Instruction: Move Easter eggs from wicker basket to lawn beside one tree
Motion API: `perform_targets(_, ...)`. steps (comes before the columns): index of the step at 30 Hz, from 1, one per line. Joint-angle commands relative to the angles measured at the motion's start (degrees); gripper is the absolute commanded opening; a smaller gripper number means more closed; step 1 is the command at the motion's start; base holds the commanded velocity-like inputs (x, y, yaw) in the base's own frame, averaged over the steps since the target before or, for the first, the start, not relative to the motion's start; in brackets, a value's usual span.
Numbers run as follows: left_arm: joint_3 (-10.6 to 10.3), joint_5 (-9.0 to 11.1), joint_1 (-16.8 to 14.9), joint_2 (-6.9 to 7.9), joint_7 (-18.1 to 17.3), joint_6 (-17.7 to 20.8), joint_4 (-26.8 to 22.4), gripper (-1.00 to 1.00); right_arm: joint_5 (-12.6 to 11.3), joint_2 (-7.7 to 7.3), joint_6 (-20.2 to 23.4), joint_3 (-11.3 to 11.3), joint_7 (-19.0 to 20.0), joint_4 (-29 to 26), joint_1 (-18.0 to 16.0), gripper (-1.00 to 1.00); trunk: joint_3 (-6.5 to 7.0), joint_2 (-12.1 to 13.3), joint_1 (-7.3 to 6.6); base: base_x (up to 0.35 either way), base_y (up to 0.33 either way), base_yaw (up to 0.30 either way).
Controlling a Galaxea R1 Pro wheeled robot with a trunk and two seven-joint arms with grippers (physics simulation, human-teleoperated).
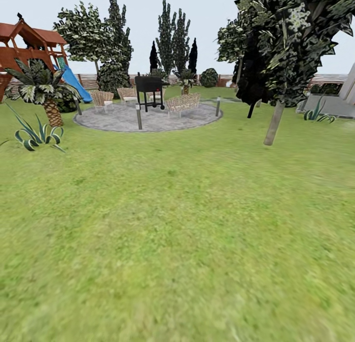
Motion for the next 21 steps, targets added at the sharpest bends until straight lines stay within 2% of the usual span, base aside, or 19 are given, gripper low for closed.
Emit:
perform_targets(1,0.04,0.06,-0.01,0.01,-0.01,0.08,-0.04,1.00,0.05,0.00,-0.19,0.05,0.01,0.05,-0.03,1.00,-0.05,-0.02,0.01,0.150,0.000,0.012)
perform_targets(21,0.05,0.13,-0.01,0.07,-0.01,0.08,-0.04,1.00,0.05,0.00,-0.20,0.09,0.01,0.05,-0.03,1.00,-0.06,-0.02,0.01,0.322,0.000,0.001)
